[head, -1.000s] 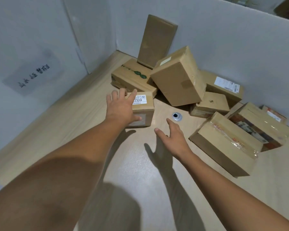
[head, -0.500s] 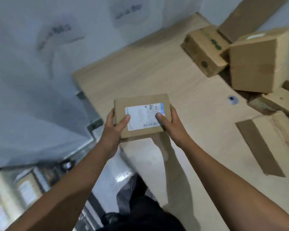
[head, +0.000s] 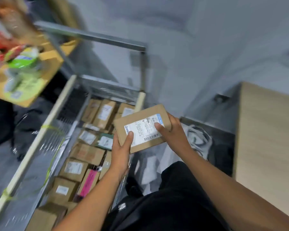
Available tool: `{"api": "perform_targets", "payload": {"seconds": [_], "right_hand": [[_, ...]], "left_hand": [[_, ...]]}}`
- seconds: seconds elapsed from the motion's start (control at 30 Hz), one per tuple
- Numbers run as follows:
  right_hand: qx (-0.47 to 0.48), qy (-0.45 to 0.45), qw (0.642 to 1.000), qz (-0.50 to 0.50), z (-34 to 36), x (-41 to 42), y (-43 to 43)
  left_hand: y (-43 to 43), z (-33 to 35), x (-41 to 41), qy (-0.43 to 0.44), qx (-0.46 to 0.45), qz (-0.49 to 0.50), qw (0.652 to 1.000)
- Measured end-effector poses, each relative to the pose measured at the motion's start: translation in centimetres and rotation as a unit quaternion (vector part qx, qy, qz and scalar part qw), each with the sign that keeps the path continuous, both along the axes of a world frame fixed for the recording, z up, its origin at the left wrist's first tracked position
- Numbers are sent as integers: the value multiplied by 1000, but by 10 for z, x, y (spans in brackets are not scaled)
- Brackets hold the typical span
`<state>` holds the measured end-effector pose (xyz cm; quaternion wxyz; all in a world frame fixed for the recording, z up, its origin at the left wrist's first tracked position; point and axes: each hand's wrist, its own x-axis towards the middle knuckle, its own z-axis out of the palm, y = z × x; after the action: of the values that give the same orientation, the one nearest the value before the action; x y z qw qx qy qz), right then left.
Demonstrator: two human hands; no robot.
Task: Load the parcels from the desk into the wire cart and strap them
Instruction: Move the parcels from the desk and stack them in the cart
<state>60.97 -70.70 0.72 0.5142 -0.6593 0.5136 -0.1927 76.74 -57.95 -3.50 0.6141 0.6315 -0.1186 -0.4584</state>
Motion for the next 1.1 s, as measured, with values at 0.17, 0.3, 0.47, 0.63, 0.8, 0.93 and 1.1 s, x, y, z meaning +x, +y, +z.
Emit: {"api": "perform_targets", "payload": {"seconds": [0.17, 0.3, 0.47, 0.63, 0.8, 0.93, 1.1], "right_hand": [[0, 68, 990, 127, -21, 104, 15], [25, 87, 972, 218, -48, 176, 13], [56, 143, 921, 359, -118, 264, -7], [35, 178, 864, 471, -223, 353, -28], [-75, 177, 797, 572, -354, 434, -47], [-170, 183, 788, 563, -449, 476, -58], [-282, 310, 692, 588, -520, 507, -62]], "left_hand": [[49, -13, 69, 32, 43, 127, 991], [71, -41, 104, 63, 45, 207, 975], [70, -105, 143, 123, 117, 348, 922], [52, -201, 193, 163, 191, 442, 861], [27, -332, 245, 143, 216, 506, 823], [19, -432, 289, 100, 223, 498, 832], [21, -506, 329, 61, 229, 498, 834]]}}
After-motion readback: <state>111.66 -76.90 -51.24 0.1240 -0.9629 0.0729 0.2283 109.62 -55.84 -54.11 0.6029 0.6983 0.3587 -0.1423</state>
